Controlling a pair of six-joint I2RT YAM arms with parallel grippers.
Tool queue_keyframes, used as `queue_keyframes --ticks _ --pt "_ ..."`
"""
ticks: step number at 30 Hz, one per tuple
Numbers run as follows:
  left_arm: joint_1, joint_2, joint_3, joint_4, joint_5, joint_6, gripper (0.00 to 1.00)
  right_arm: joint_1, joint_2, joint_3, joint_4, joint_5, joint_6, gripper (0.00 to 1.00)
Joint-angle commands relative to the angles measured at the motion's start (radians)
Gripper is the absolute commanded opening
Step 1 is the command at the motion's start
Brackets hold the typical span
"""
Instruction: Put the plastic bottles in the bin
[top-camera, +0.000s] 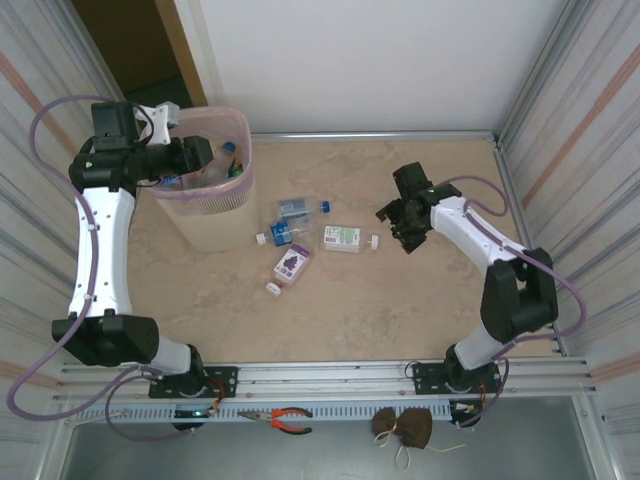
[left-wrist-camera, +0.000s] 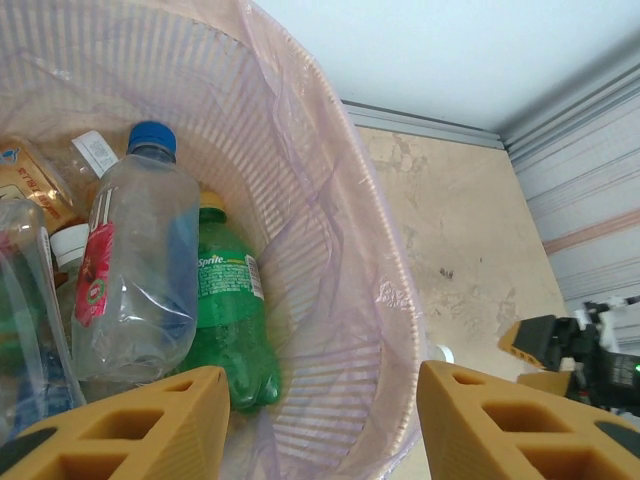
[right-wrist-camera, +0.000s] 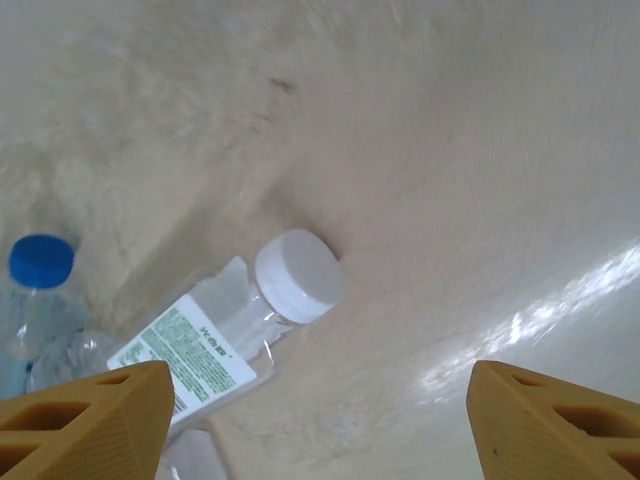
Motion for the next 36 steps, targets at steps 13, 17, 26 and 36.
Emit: queue_keyframes --ticks 13,17,26,36 --pt "0.006 -0.052 -0.033 0.041 0.045 -0.024 0.52 -0.003 0.234 -0.017 0.195 -0.155 0.566 0.72" --pt "0.007 -0.052 -0.03 0.041 0.048 -0.024 0.52 -0.002 0.25 -0.049 0.241 -0.152 0.612 0.71" --pt "0.006 -0.056 -0.027 0.039 0.05 -0.025 0.52 -0.002 0.309 -0.063 0.29 -0.156 0.661 0.63" --pt "0.006 -0.065 -0.026 0.036 0.047 -0.027 0.52 -0.003 0.277 -0.105 0.307 -0.123 0.696 0.49"
